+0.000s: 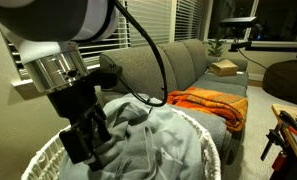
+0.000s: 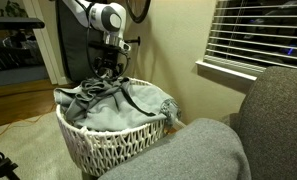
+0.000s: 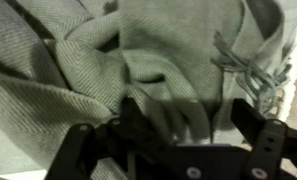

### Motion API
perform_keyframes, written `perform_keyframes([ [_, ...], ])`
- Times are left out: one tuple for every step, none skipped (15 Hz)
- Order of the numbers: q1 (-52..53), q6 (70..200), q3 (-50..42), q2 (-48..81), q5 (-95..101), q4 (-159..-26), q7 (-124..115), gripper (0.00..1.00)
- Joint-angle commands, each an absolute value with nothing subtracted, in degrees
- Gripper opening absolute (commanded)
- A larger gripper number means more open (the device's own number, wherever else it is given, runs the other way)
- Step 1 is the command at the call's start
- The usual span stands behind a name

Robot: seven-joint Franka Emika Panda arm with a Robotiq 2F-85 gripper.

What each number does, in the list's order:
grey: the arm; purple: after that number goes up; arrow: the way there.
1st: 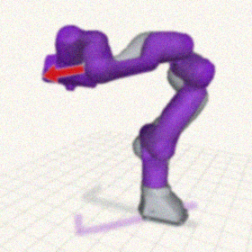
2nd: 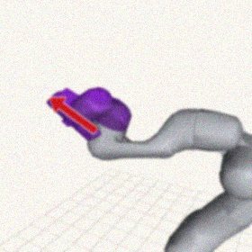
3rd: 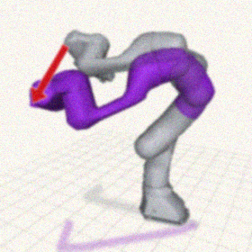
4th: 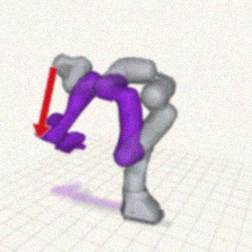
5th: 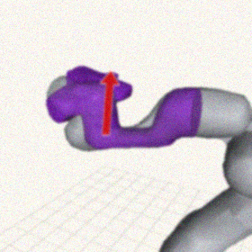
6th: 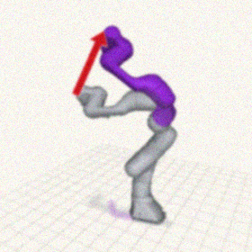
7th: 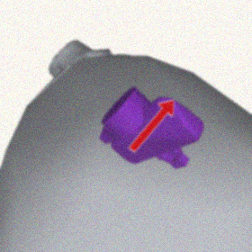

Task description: Put the gray blanket in the white basket

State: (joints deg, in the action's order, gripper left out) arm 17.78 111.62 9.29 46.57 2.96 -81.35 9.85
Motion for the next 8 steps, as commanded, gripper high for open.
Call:
perform_keyframes([
  [17.3,111.5,10.0,46.7,3.5,-81.3,9.5,1.0],
  [17.3,111.5,10.0,46.6,3.5,-81.4,9.5,1.0],
  [17.3,111.6,10.0,46.6,3.5,-81.5,9.5,1.0],
  [17.3,111.6,10.0,46.6,3.5,-81.5,9.5,1.0],
  [17.3,111.7,10.0,46.6,3.5,-81.6,9.5,1.0],
  [17.3,111.7,10.0,46.6,3.5,-81.6,9.4,1.0],
  [17.3,111.7,10.0,46.6,3.5,-81.6,9.4,1.0],
  [17.3,111.7,10.0,46.6,3.5,-81.6,9.4,1.0],
])
